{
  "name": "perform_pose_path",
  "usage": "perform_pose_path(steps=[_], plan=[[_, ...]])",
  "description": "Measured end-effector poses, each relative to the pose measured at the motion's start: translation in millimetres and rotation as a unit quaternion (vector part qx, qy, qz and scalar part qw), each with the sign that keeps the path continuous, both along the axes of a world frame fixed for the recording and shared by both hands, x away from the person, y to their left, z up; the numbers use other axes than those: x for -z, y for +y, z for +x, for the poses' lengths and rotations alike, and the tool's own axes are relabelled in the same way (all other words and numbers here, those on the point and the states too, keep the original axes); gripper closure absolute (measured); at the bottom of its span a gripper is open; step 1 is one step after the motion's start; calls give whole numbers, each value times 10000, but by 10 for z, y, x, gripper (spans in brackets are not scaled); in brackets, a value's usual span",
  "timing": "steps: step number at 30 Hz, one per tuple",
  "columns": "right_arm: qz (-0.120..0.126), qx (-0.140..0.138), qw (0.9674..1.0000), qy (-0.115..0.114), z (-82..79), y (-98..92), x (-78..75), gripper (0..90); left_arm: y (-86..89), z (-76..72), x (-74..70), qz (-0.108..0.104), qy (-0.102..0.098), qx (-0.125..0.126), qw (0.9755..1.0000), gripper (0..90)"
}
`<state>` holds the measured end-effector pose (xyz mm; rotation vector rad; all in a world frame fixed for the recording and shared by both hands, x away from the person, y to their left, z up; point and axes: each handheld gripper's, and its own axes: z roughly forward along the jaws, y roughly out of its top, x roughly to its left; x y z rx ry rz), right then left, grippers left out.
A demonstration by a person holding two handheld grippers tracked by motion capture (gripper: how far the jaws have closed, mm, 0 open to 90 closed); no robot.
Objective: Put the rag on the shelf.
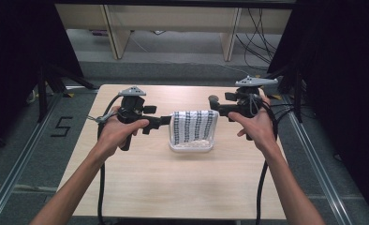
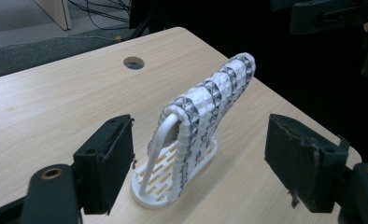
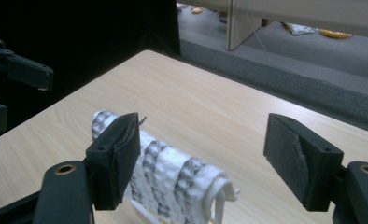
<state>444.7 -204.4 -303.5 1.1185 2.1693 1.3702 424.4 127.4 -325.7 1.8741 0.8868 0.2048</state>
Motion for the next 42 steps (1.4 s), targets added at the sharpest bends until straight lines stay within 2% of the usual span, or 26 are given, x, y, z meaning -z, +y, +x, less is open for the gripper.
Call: perform_pose_path(steps=[3, 8, 10, 11, 13, 15, 19, 20, 21, 22, 23, 24, 25, 27, 29, 31, 32, 34, 37, 38, 40, 41, 42], plan=[[16, -98, 9999, -18, -63, -10, 21, 257, 28, -73, 42, -67, -45, 21, 10000, 224], [85, -108, 9999, -41, -154, -32, 46, 206, 63, -173, 124, -11, -62, 56, 10000, 206], [69, -161, 9998, -125, -173, -41, 67, 198, 79, -209, 143, -41, -80, 52, 9999, 205], [119, -102, 9999, -56, -200, -35, 72, 188, 86, -226, 149, -55, -92, 63, 9999, 204], [0, -144, 9998, -164, -207, -46, 96, 181, 94, -263, 153, -57, -108, 66, 9999, 204], [78, -158, 9998, -78, -235, -33, 119, 180, 101, -306, 162, -24, -154, 108, 9998, 202], [-17, -140, 9997, -218, -282, -12, 143, 180, 103, -396, 182, 24, -197, 187, 9996, 201], [-30, -129, 9998, -117, -307, -13, 137, 183, 97, -420, 196, 1, -224, 169, 9996, 201], [-33, -198, 9995, -227, -304, -14, 151, 186, 99, -440, 205, 28, -194, 207, 9996, 201], [-17, -154, 9997, -169, -328, -8, 154, 187, 95, -459, 219, 28, -195, 227, 9995, 201], [-67, -213, 9994, -246, -332, -10, 159, 186, 90, -476, 235, 6, -207, 240, 9995, 201], [-24, -119, 9997, -219, -360, 5, 167, 187, 90, -489, 247, 12, -215, 279, 9994, 201], [-113, -176, 9993, -299, -362, -7, 169, 187, 86, -500, 255, 6, -195, 281, 9994, 201], [-46, -139, 9997, -203, -399, 2, 181, 186, 95, -514, 265, 108, -245, 281, 9992, 201], [-53, -179, 9994, -285, -413, 1, 213, 188, 103, -528, 278, 99, -211, 274, 9994, 201], [-53, -170, 9997, -158, -444, 0, 238, 189, 112, -543, 300, 105, -203, 265, 9994, 201], [-48, -179, 9996, -236, -445, -4, 262, 189, 119, -550, 311, 123, -199, 269, 9994, 201], [-78, -173, 9996, -208, -467, -23, 290, 188, 130, -557, 352, 41, -215, 271, 9994, 201], [-51, -183, 9997, -144, -502, -41, 343, 188, 152, -575, 395, 93, -176, 234, 9995, 201], [-82, -184, 9996, -208, -507, -47, 364, 188, 156, -576, 415, 48, -197, 241, 9995, 201], [-74, -221, 9996, -189, -511, -48, 379, 188, 167, -585, 420, 95, -172, 220, 9996, 201], [-84, -233, 9995, -210, -525, -55, 401, 187, 179, -596, 450, 39, -205, 224, 9995, 201], [-54, -189, 9998, -83, -550, -49, 401, 187, 185, -608, 461, 65, -193, 217, 9996, 201]])
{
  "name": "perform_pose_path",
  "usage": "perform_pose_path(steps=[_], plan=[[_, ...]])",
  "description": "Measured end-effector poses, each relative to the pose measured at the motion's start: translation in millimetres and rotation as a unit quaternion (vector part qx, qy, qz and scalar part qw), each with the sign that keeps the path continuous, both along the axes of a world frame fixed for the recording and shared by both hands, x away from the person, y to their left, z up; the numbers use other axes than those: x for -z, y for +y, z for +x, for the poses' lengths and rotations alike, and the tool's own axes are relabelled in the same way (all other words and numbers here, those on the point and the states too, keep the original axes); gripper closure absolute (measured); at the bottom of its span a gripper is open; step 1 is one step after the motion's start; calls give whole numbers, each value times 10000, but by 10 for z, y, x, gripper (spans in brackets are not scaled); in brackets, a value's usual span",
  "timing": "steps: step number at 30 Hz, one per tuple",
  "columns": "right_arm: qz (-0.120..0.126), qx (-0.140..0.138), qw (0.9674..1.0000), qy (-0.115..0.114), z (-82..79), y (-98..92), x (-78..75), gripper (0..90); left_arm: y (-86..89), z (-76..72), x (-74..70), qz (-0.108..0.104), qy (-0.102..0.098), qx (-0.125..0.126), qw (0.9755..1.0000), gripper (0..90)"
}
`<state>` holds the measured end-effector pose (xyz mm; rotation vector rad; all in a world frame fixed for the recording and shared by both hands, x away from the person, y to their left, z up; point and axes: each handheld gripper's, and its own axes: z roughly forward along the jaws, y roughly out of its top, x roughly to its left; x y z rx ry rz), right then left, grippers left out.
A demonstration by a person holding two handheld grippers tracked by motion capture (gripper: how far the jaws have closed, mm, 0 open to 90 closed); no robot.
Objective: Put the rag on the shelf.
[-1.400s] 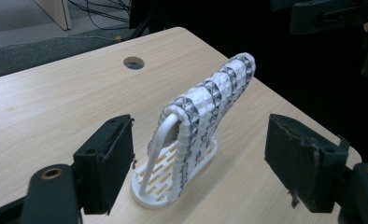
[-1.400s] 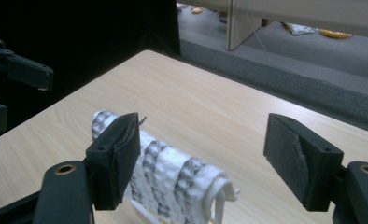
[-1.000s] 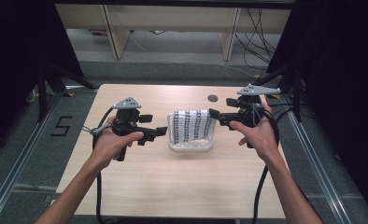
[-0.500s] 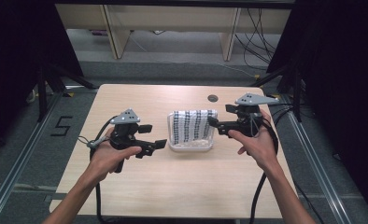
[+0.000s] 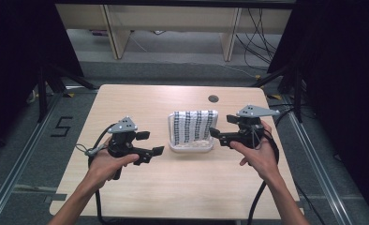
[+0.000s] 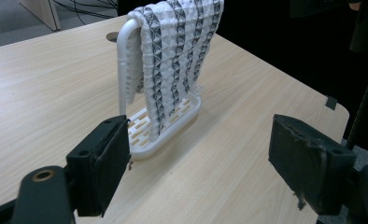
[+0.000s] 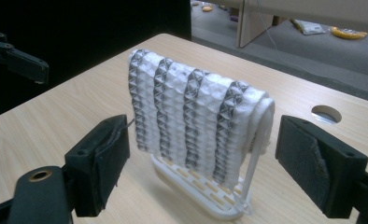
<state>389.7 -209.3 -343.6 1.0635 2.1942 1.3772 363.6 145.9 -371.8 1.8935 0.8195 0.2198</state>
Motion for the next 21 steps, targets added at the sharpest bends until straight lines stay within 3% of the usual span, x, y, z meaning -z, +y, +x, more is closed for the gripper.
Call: perform_pose_path(steps=[4, 5, 7, 8, 10, 12, 17, 18, 21], plan=[[42, -6, 10000, -33, -38, 13, 27, 187, 12, -42, 63, 58, -11, -3, 10000, 201], [50, -114, 9999, -72, -28, 12, 39, 187, 19, -51, 76, 110, -27, 5, 9999, 201], [6, -50, 10000, 21, -67, 22, 45, 186, 17, -69, 107, 61, -53, -10, 10000, 201], [-7, -158, 9998, -124, -51, 20, 65, 186, 26, -80, 109, 112, -51, -2, 9999, 201], [12, -102, 9999, -5, -96, 25, 78, 186, 33, -108, 127, 76, -74, -22, 9999, 201], [32, -113, 9999, -94, -105, 29, 113, 184, 35, -120, 132, 89, -73, -16, 9999, 201], [35, -120, 9999, 92, -173, 39, 154, 178, 28, -191, 218, 88, -68, 62, 9999, 196], [-45, -183, 9998, -39, -163, 30, 163, 176, 23, -211, 230, 118, -65, 38, 9999, 192], [28, -112, 9999, 25, -207, 51, 190, 169, 16, -254, 265, 184, -75, 87, 9998, 182]])
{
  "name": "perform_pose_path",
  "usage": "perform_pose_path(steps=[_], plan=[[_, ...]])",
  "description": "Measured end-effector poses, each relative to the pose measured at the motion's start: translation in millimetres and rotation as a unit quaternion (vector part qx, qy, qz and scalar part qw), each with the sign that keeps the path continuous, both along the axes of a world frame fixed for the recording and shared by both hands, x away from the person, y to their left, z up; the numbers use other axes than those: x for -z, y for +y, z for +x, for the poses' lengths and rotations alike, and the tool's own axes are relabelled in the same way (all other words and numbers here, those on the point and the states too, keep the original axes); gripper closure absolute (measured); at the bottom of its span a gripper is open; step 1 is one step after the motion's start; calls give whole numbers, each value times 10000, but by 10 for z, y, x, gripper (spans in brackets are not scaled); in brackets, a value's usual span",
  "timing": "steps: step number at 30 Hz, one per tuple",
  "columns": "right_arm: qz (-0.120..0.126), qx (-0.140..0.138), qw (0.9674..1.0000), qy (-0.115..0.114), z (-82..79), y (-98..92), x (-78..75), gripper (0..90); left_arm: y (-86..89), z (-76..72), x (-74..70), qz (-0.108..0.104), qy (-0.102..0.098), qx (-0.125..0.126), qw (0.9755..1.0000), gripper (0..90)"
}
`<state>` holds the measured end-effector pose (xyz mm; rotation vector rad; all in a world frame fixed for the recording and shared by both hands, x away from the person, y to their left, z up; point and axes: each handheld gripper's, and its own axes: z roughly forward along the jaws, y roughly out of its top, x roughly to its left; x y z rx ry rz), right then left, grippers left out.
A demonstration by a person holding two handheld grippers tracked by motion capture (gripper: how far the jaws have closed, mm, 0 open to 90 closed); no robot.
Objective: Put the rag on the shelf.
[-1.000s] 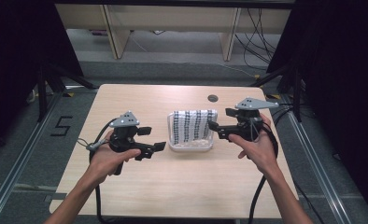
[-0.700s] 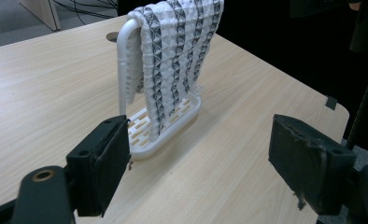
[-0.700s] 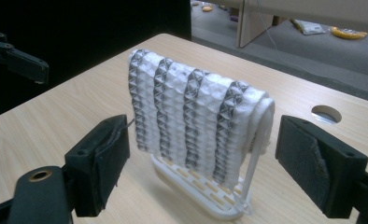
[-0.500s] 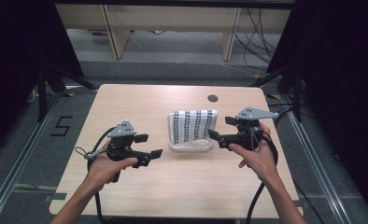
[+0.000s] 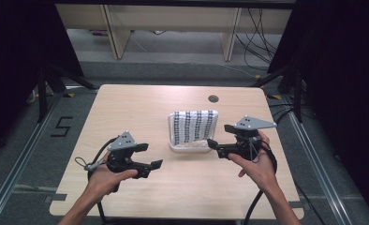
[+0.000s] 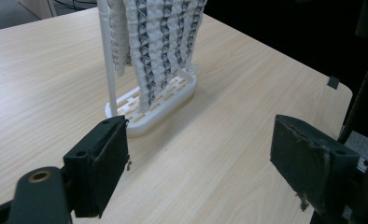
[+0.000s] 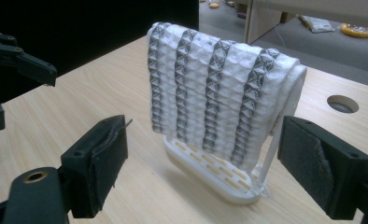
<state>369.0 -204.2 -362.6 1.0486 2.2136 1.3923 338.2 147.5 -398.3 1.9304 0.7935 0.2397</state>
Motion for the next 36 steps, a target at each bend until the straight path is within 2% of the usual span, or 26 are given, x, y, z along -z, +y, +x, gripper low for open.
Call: perform_pose_path(steps=[2, 3, 5, 6, 8, 10, 13, 14, 15, 17, 18, 20, 21, 22, 23, 24, 25, 26, 27, 28, 29, 31, 34, 35, 36], plan=[[-110, -26, 9999, -99, -7, -9, 20, 168, -2, -6, 18, -26, -34, 32, 10000, 175], [-130, -51, 9998, -107, -15, -6, 29, 168, -4, -29, 33, 44, -42, -30, 10000, 172], [-100, -34, 9999, 17, -50, 9, 50, 168, 1, -35, 59, 52, -73, -32, 10000, 168], [-147, -32, 9998, -125, -46, 7, 68, 168, 3, -36, 74, 22, -65, -29, 10000, 168], [-114, -89, 9999, -87, -62, 12, 97, 168, 14, -49, 96, 58, -78, -87, 9999, 168], [-88, -13, 10000, 12, -100, 29, 126, 169, 26, -53, 137, 13, -87, -97, 9999, 168], [-139, -65, 9999, 5, -126, 28, 166, 169, 43, -73, 204, 17, -56, -139, 9999, 169], [-122, -115, 9998, -112, -117, 24, 189, 169, 52, -75, 225, 34, -27, -112, 9999, 168], [-120, -75, 9999, -30, -140, 24, 198, 169, 61, -84, 241, 88, -21, -155, 9998, 168], [-77, -72, 9999, -7, -164, 28, 231, 169, 74, -89, 280, 29, -13, -154, 9999, 168], [-117, -61, 9999, 18, -179, 21, 239, 169, 86, -100, 287, 92, -10, -197, 9998, 168], [-124, -52, 9999, -69, -187, 15, 273, 169, 97, -111, 319, 74, 1, -233, 9997, 168], [-112, -65, 9999, 42, -204, 14, 283, 169, 102, -111, 340, 56, -16, -194, 9998, 168], [-90, -54, 9999, 52, -214, 17, 297, 169, 109, -122, 353, 100, -9, -202, 9997, 168], [-86, -122, 9999, -23, -202, 10, 316, 169, 113, -129, 373, 76, -11, -196, 9998, 168], [-32, -62, 10000, 55, -226, 22, 327, 169, 117, -141, 387, 96, 2, -205, 9997, 168], [-143, -76, 9999, -15, -224, 4, 329, 169, 123, -143, 411, 42, -5, -160, 9999, 168], [-69, -25, 10000, 49, -244, 15, 342, 169, 129, -154, 425, 38, 2, -180, 9998, 167], [-149, -92, 9998, -40, -233, -2, 348, 169, 132, -166, 439, 31, 18, -214, 9998, 168], [-94, -76, 9999, 23, -245, -1, 357, 169, 145, -170, 452, 38, 17, -189, 9998, 168], [-87, -72, 9999, -53, -249, 1, 368, 169, 145, -170, 452, 38, 17, -189, 9998, 168], [-18, -64, 10000, 41, -276, 7, 387, 169, 169, -187, 483, 34, 34, -210, 9998, 167], [-130, -115, 9998, -43, -286, -11, 416, 169, 177, -199, 513, 24, 70, -195, 9998, 167], [-51, -72, 9999, 108, -315, 2, 428, 169, 179, -208, 520, 34, 71, -206, 9998, 167], [-51, -128, 9999, 38, -309, -2, 446, 169, 179, -218, 525, 43, 87, -215, 9997, 168]])
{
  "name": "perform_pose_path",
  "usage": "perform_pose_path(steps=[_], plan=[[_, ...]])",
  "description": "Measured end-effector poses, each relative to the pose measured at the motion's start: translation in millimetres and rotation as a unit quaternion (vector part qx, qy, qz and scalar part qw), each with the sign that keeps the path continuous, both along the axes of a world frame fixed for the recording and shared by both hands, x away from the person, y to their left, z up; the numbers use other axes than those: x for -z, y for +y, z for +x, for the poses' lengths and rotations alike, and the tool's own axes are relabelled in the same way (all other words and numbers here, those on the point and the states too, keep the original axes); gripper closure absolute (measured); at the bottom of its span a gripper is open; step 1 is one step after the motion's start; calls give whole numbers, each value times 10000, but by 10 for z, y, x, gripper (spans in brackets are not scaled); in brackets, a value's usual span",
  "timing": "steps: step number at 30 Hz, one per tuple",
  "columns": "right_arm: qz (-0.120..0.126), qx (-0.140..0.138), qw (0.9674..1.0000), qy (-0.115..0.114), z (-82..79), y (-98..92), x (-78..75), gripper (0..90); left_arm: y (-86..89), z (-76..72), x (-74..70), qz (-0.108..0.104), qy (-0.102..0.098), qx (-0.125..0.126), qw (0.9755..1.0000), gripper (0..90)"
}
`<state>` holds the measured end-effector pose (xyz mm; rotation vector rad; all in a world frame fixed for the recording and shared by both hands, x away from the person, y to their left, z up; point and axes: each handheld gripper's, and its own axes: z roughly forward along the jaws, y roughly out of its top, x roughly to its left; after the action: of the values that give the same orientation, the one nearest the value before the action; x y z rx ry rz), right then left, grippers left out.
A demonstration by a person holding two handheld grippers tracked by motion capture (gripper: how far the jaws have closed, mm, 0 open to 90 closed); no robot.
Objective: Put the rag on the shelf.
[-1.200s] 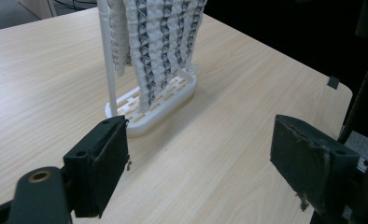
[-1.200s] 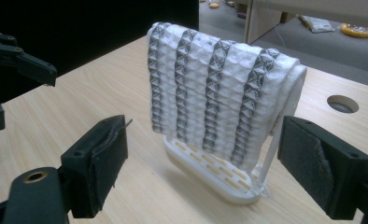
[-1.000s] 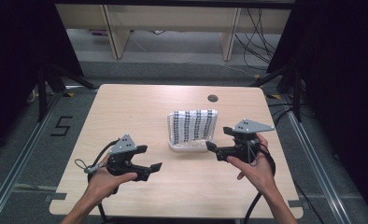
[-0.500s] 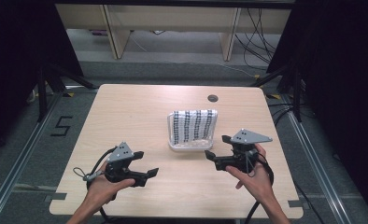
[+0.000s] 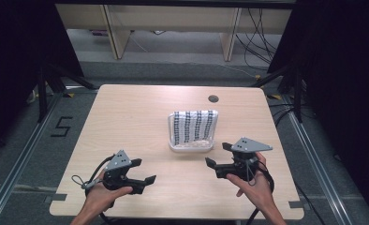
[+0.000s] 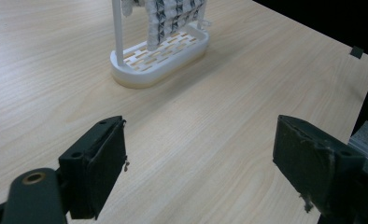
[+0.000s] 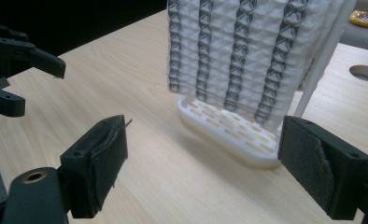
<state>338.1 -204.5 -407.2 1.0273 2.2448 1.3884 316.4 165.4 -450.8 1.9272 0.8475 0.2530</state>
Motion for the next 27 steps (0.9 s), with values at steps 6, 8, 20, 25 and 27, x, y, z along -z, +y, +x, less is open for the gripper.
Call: perform_pose_path(steps=[6, 8, 20, 25, 27], plan=[[1, 50, 9999, 158, -52, -34, 83, 169, -14, -38, 61, 29, 22, -5, 10000, 167], [-24, 54, 9999, 106, -62, -43, 111, 169, -16, -51, 84, 63, 56, 37, 10000, 167], [24, -24, 9996, 291, -152, -89, 277, 169, 30, -154, 154, 136, 88, 21, 9999, 167], [-27, -65, 9995, 308, -186, -110, 349, 169, 40, -192, 197, 118, 18, 53, 9999, 167], [42, -26, 9989, 471, -217, -100, 377, 169, 42, -214, 197, 212, 38, 43, 9998, 167]])
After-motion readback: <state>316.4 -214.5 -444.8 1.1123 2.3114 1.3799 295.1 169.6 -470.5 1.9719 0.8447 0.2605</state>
